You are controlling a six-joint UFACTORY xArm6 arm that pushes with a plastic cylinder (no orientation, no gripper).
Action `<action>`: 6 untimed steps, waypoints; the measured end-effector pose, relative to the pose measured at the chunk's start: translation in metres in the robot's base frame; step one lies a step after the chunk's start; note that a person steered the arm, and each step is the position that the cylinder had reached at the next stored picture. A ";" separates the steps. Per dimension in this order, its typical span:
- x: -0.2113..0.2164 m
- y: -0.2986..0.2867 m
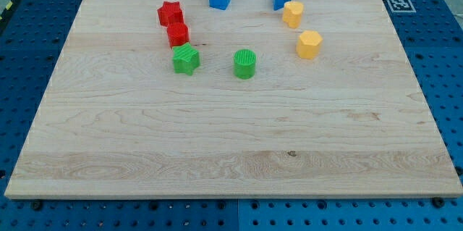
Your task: Move the blue cube right to the red star
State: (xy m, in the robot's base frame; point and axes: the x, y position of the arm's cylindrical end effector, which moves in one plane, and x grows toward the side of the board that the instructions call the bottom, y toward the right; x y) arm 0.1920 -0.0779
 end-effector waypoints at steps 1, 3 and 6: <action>0.000 0.009; 0.001 0.046; 0.062 0.046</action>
